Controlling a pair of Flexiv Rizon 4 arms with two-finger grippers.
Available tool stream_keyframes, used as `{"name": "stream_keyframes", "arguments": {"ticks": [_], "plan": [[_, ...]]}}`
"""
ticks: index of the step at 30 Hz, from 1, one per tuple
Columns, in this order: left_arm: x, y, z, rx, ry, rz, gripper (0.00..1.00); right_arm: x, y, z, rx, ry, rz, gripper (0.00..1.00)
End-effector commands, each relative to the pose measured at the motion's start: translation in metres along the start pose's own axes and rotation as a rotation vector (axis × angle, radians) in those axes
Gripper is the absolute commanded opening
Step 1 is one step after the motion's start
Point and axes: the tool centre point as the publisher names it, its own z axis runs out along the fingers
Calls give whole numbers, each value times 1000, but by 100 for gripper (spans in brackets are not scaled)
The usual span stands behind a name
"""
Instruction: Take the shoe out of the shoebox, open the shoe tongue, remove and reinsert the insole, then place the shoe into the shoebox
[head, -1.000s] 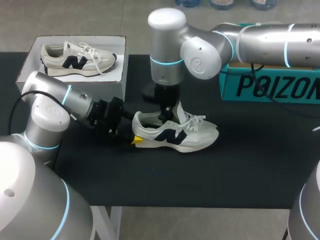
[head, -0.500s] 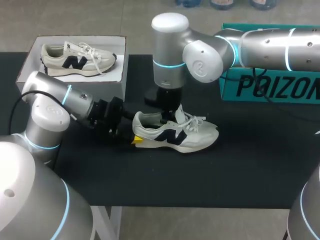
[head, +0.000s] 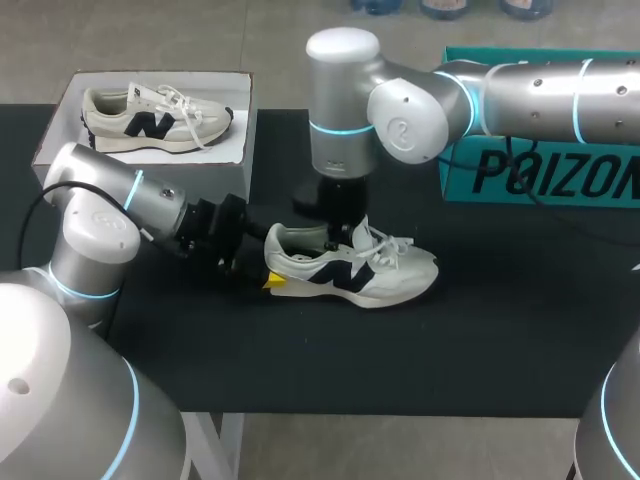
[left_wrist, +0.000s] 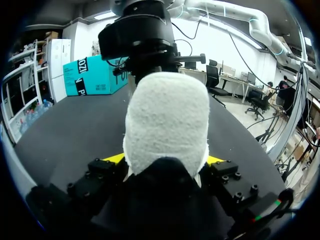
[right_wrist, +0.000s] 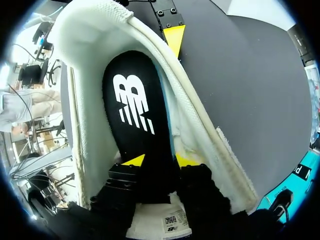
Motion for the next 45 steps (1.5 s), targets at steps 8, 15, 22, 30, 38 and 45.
{"name": "stream_keyframes", "arguments": {"ticks": [8, 15, 22, 30, 38, 45], "plan": [[-1, 3, 4, 0, -2, -1, 0, 11, 2, 17, -44, -18, 13, 0], [-1, 3, 4, 0, -2, -1, 0, 13, 7, -33, -102, -98, -14, 0], [-1, 3, 4, 0, -2, -1, 0, 12, 13, -63, -158, -148, -34, 0], [-1, 3, 4, 0, -2, -1, 0, 2, 2, -74, -206, -167, -2, 0], [-1, 3, 4, 0, -2, -1, 0, -12, -25, -74, -209, -170, 47, 0], [-1, 3, 4, 0, -2, -1, 0, -16, -34, -83, -250, -172, 67, 0]]}}
